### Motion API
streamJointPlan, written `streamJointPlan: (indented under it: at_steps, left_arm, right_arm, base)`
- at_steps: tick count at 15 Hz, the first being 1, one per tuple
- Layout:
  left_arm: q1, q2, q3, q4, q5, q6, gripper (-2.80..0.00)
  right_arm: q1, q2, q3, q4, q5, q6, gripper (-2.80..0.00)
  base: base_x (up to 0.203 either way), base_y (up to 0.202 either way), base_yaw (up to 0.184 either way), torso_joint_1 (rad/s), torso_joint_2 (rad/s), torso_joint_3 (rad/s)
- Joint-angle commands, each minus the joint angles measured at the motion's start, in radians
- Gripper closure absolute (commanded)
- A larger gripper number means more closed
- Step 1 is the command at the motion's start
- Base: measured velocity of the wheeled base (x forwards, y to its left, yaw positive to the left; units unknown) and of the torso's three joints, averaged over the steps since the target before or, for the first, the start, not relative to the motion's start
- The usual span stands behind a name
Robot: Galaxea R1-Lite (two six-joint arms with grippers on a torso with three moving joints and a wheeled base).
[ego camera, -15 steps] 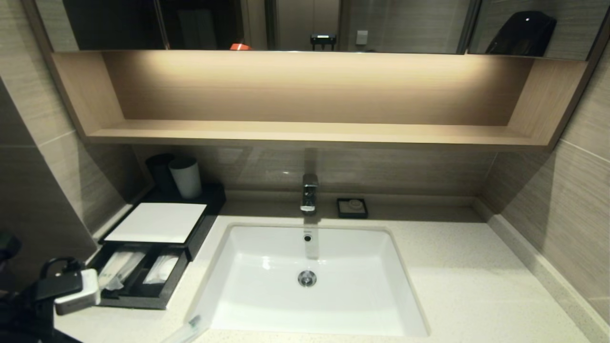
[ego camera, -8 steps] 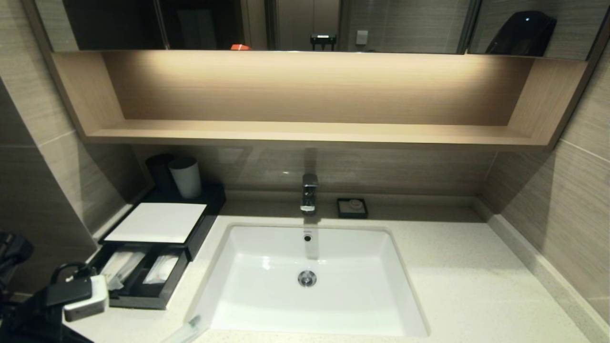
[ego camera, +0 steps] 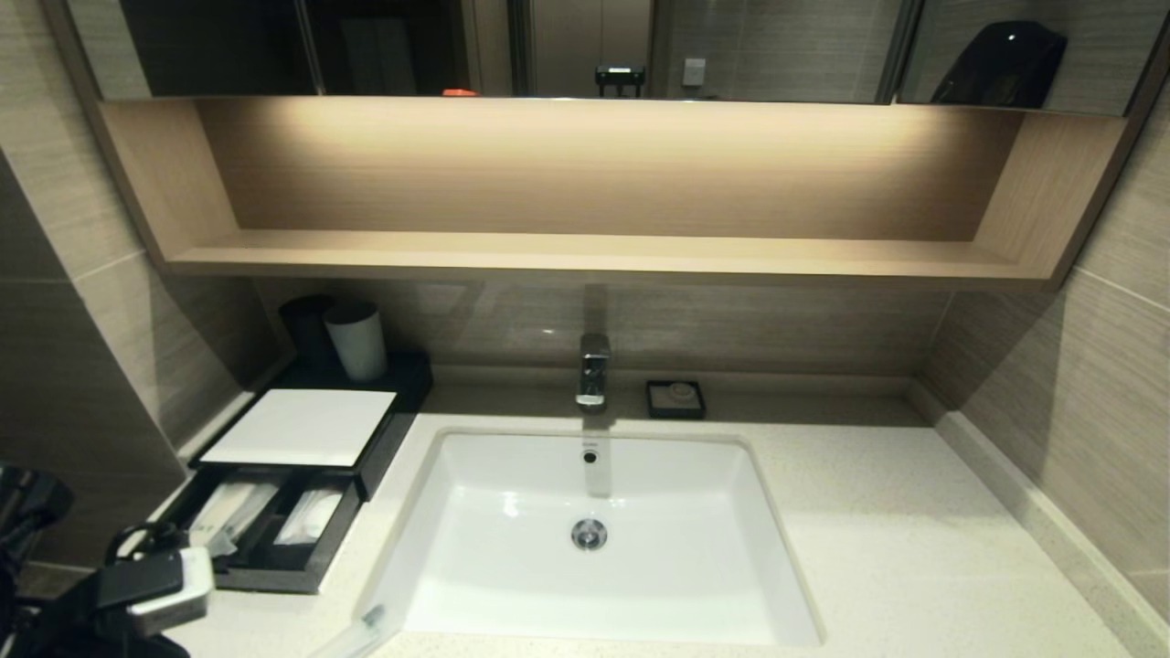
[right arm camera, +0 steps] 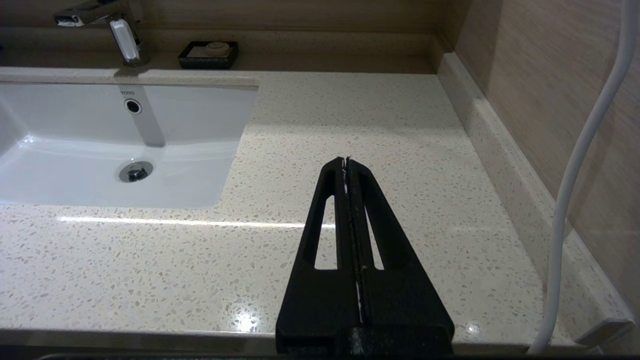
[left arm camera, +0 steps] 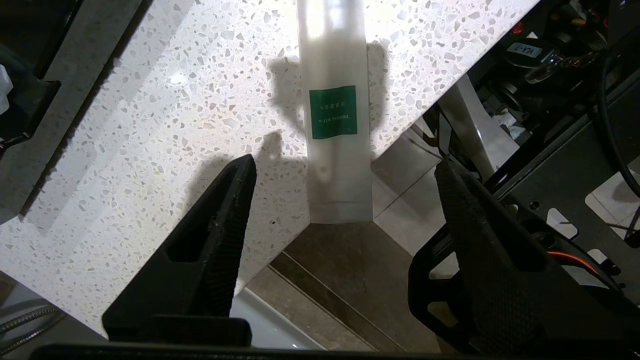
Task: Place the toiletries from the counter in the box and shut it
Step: Pick up the bathroom toiletry
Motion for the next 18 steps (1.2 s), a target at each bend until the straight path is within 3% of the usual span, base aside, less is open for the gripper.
streamJointPlan:
  at_steps: [1,8,18]
  left_arm:
    - [0.001,0.002,-0.001,-0.008,-0.001,0.007,-2.8]
    - [0.002,0.007,0.0,-0.038,0.004,0.019,-2.8]
    - [-0.001,0.213,-0.047,-0.143,0.007,0.033,-2.8]
  right_arm:
    - [0.0,-0.002,0.0,0.0,0.0,-0.002,0.0]
    - [0.0,0.0,0.0,0.0,0.0,0.0,0.0]
    - [0.0,0.0,0.0,0.0,0.0,0.0,0.0]
  base:
    - [0.0,0.0,0.0,0.0,0.0,0.0]
    - [0.0,0.0,0.0,0.0,0.0,0.0]
    - [0.0,0.0,0.0,0.0,0.0,0.0]
